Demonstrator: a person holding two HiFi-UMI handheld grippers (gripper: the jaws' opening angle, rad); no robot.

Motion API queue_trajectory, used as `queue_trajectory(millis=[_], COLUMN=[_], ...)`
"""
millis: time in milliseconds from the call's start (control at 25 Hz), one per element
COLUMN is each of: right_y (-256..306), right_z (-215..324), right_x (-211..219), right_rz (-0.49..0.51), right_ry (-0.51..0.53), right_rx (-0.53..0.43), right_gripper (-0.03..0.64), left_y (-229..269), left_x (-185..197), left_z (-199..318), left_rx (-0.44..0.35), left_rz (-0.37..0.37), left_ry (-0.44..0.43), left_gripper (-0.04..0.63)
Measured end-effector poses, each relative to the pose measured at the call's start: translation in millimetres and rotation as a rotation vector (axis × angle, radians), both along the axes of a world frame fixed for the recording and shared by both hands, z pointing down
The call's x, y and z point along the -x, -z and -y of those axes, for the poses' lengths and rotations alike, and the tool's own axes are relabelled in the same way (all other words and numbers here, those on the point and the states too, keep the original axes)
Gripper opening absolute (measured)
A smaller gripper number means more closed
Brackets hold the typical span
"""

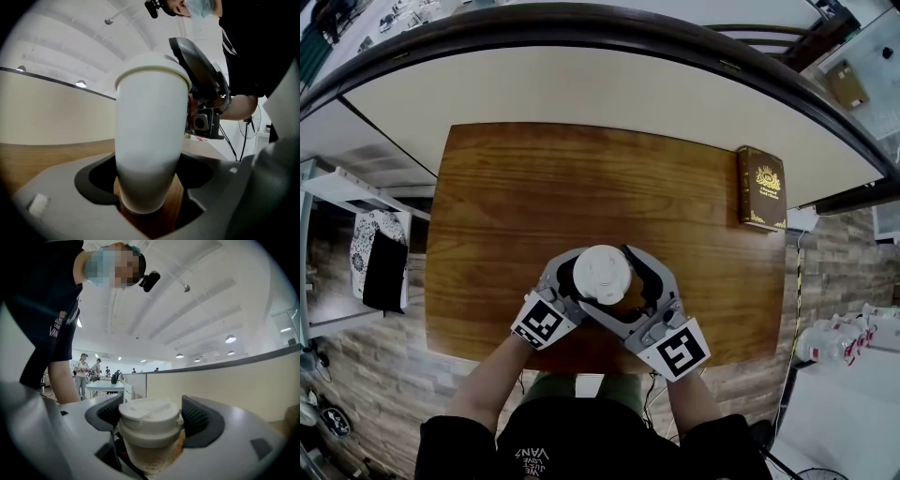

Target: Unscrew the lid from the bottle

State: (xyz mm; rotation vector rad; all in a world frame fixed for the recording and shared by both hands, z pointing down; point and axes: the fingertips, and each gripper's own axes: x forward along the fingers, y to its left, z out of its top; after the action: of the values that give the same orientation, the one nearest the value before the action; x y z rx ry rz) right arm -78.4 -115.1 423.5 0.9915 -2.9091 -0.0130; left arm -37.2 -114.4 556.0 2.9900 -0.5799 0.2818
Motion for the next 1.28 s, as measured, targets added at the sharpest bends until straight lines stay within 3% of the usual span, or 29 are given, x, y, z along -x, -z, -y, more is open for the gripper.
queue_trajectory(millis=[520, 920, 1120, 1280], right_y=[-1.8, -1.2, 17.5, 36.7], right_z=[6.2, 8.0, 10.6, 15.7], right_x=[11.0, 10.3, 2.0, -8.3], right_rz=[-0.093, -0.100, -0.004, 0.047], right_ry=[0.065, 0.067, 0.044, 0.024], right_rx=[0.048, 0.063, 0.078, 0.070], right_gripper=[0.356, 0.354, 0.354, 0.354], left_y=[0.4, -0.1, -2.4, -5.3], left_x=[-0.2, -1.6, -2.0, -1.7], left_z=[1.6, 1.2, 1.0, 0.3], left_rx=[-0.001, -0.002, -0.004, 0.044], left_rz=[0.011, 0.011, 0.023, 0.013], left_ry=[0.030, 0.031, 0.024, 0.031], left_gripper=[0.368, 0.368, 0.368, 0.370])
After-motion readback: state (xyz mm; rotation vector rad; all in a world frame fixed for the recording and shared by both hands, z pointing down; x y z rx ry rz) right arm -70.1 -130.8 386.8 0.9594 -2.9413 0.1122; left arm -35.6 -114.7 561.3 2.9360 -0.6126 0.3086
